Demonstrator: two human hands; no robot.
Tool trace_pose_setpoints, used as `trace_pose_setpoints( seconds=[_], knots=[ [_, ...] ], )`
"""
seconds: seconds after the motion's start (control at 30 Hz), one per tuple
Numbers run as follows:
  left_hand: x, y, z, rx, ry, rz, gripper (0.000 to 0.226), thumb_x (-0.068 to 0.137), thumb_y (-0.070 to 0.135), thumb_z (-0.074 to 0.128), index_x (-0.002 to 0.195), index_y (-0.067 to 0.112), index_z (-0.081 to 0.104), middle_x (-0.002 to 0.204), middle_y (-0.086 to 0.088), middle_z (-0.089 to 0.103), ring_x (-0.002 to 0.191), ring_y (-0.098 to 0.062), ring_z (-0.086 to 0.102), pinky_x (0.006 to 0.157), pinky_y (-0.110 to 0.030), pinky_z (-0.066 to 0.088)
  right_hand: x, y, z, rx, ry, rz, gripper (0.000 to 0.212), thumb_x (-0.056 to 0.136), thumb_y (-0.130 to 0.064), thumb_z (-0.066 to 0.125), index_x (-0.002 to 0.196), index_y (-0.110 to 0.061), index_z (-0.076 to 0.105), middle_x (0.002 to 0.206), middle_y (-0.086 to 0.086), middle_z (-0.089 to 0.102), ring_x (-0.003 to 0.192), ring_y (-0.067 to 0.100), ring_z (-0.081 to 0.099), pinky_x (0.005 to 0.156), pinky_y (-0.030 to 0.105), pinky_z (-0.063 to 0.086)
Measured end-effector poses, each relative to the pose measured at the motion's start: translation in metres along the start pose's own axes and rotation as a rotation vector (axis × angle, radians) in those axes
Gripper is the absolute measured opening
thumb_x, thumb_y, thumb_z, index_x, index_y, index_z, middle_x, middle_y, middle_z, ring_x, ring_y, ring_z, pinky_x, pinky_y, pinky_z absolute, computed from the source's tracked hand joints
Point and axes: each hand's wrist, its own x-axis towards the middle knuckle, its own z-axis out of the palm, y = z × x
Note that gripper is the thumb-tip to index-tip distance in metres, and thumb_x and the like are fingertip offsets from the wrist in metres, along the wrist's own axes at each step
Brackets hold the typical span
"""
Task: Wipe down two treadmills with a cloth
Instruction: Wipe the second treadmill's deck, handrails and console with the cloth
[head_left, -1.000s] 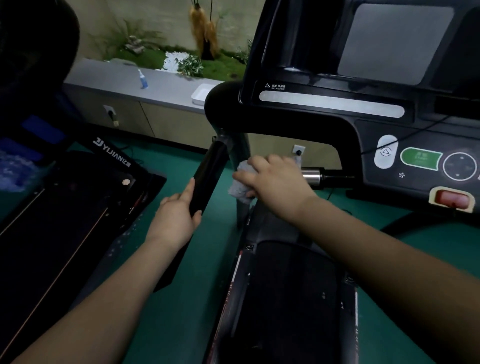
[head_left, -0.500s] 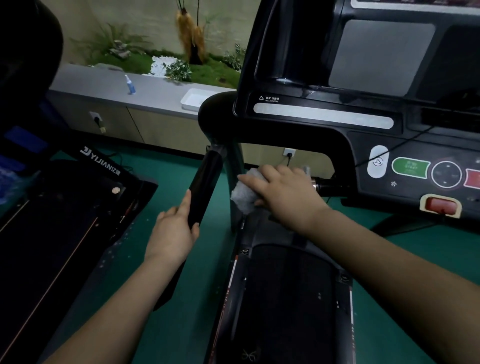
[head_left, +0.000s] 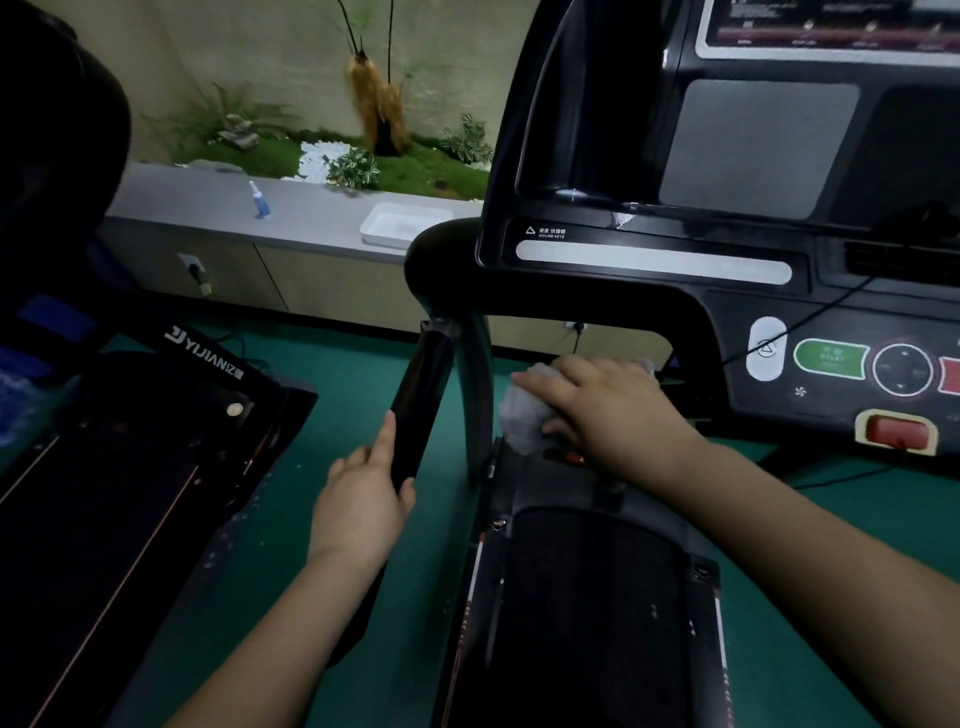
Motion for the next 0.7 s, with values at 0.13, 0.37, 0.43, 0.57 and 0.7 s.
trace_pose_setpoints(
  seconds=[0.13, 0.37, 0.43, 0.57, 0.7],
  knots=[
    [0.006, 0.001, -0.009, 0.101, -0.181, -0.069, 0.083, 0.092, 0.045, 0.051, 0.152, 0.036, -0.005, 0.144, -0.007, 0.038, 0.127, -0.027, 0.034, 0.101, -0.042, 0.038, 0.009, 0.003, -0.008, 0.365, -0.040, 0.066, 0.053, 0.090, -0.039, 0.056, 0.140, -0.039, 0.040, 0.125, -0.003, 0.053, 0.115, 0.023, 0.053, 0.092, 0.036, 0.045],
    [-0.008, 0.109, -0.088, -1.175, -0.124, -0.073, 0.039, 0.089, 0.058, 0.045, 0.111, 0.033, 0.066, 0.115, 0.006, 0.068, 0.108, -0.010, 0.063, 0.092, -0.033, 0.049, 0.000, -0.013, -0.026, 0.736, 0.241, 0.112, 0.063, 0.087, -0.030, 0.057, 0.145, -0.030, 0.033, 0.124, -0.002, 0.042, 0.119, 0.015, 0.046, 0.104, 0.039, 0.042],
    [-0.010, 0.141, -0.097, -1.477, -0.327, -0.106, 0.035, 0.091, 0.044, 0.048, 0.117, 0.026, 0.063, 0.107, -0.001, 0.072, 0.090, -0.011, 0.068, 0.076, -0.031, 0.051, 0.001, -0.016, -0.031, 0.764, 0.199, 0.045, 0.069, 0.085, -0.028, 0.055, 0.148, -0.030, 0.026, 0.129, -0.001, 0.038, 0.124, 0.017, 0.042, 0.106, 0.041, 0.040],
    [0.011, 0.170, -0.106, -1.689, -0.108, -0.247, 0.029, 0.095, 0.007, 0.052, 0.122, 0.013, 0.059, 0.109, -0.013, 0.071, 0.090, -0.021, 0.069, 0.064, -0.028, 0.056, -0.001, 0.011, -0.052, 0.842, 0.098, -0.084, 0.077, 0.084, -0.042, 0.058, 0.150, -0.027, 0.023, 0.140, -0.006, 0.034, 0.133, 0.007, 0.035, 0.114, 0.025, 0.029],
    [0.047, 0.187, -0.131, -1.218, 0.438, -0.030, 0.019, 0.092, 0.011, 0.056, 0.096, 0.028, 0.060, 0.089, 0.009, 0.068, 0.086, -0.007, 0.065, 0.080, -0.021, 0.051, -0.007, 0.090, -0.084, 0.583, 0.332, 0.082, 0.049, 0.086, -0.041, 0.055, 0.132, -0.024, 0.052, 0.125, -0.004, 0.049, 0.120, 0.009, 0.047, 0.107, 0.018, 0.032]
  ],
)
